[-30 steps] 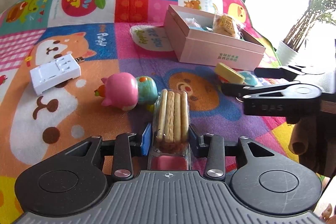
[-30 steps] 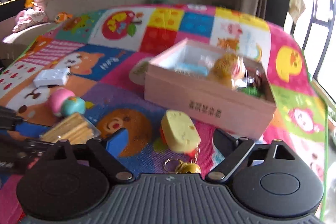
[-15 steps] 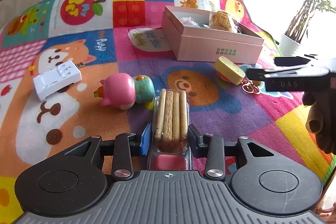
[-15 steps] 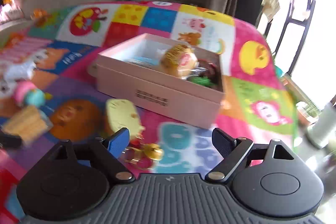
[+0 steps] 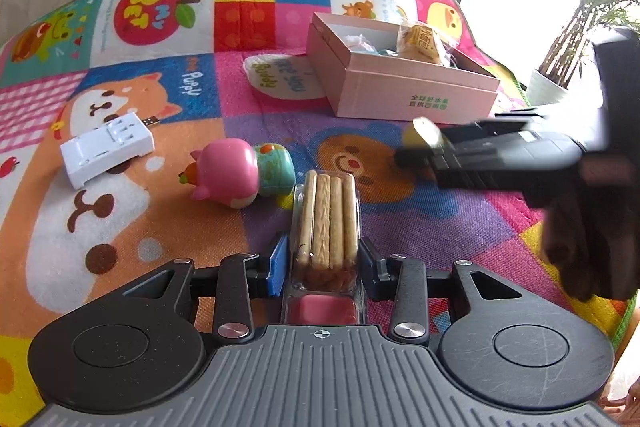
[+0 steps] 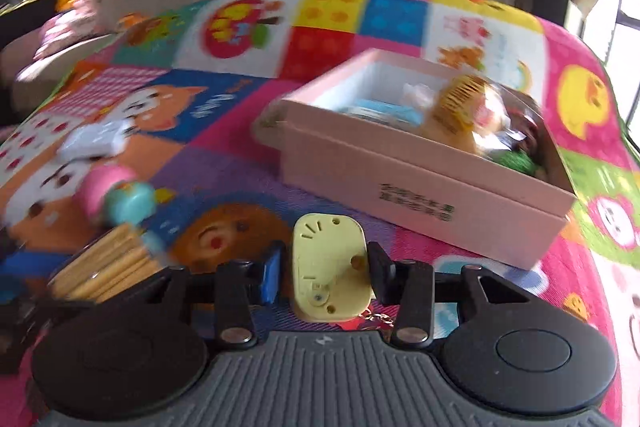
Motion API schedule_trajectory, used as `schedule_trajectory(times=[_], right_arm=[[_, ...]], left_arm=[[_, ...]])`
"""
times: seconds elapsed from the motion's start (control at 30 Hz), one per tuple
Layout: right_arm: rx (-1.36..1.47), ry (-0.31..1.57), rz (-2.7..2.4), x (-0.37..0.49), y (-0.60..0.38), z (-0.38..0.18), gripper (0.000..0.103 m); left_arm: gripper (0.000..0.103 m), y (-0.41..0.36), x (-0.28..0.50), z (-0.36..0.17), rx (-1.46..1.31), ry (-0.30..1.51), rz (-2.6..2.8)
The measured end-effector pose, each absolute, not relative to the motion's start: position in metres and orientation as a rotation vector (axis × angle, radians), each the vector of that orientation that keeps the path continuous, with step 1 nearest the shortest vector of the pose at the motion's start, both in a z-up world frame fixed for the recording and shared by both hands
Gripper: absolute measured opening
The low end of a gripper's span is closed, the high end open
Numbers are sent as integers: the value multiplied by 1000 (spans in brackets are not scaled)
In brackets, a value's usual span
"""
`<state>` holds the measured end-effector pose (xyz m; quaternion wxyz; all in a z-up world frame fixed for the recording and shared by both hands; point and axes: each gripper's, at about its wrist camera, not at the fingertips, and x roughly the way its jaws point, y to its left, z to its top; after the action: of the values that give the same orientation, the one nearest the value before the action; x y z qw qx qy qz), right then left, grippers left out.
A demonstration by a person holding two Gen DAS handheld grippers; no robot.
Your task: Organize objects
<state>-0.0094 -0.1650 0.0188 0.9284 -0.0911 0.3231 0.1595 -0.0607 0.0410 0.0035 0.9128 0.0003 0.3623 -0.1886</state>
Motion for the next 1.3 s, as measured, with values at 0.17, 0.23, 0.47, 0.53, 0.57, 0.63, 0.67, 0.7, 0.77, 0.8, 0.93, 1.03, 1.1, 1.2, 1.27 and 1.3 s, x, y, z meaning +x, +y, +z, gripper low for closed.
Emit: schedule_trajectory(times=[0.17, 0.23, 0.47, 0.53, 0.57, 0.63, 0.67, 0.7, 0.77, 0.8, 0.93, 1.03, 1.1, 1.2, 1.27, 1.3], right_arm=[[-373, 626, 493, -59, -155, 22, 54], [-421, 609, 473, -71, -159, 22, 66], [-462, 578, 265, -73, -177, 24, 70], [-306, 610, 331, -71, -185, 36, 75], [-226, 623, 355, -69, -186, 41, 80], [-108, 648, 377, -65, -184, 45, 81], [-73, 658, 377, -63, -182, 45, 81], [-52, 661, 371, -59, -179, 43, 81], [-47, 660, 335, -54, -172, 37, 81], [-46, 666, 316, -51, -168, 33, 81], [-24, 727, 254, -36, -164, 20, 72], [-17, 735, 242, -35, -163, 23, 58], [-4, 736, 257, -36, -164, 24, 57], [-26, 719, 282, -45, -165, 29, 57], [-26, 714, 304, -52, -169, 36, 57], [-24, 711, 312, -55, -172, 40, 57]], left_arm=[[41, 47, -57, 4, -48, 762, -401], [41, 46, -57, 4, -47, 762, -398], [41, 40, -59, 4, -15, 756, -377], [41, 39, -60, 4, -13, 756, -374], [41, 39, -60, 4, -13, 755, -374], [41, 40, -60, 4, -13, 753, -374], [41, 39, -61, 4, -11, 752, -374], [41, 39, -61, 4, -10, 750, -373], [41, 39, -62, 4, -7, 749, -373], [41, 39, -62, 4, -6, 748, -373], [41, 38, -63, 3, 0, 741, -367], [41, 37, -63, 3, 4, 742, -364], [41, 37, -63, 3, 6, 745, -363], [41, 37, -63, 4, 12, 744, -363], [41, 36, -64, 4, 20, 744, -361], [41, 36, -65, 5, 26, 746, -361]])
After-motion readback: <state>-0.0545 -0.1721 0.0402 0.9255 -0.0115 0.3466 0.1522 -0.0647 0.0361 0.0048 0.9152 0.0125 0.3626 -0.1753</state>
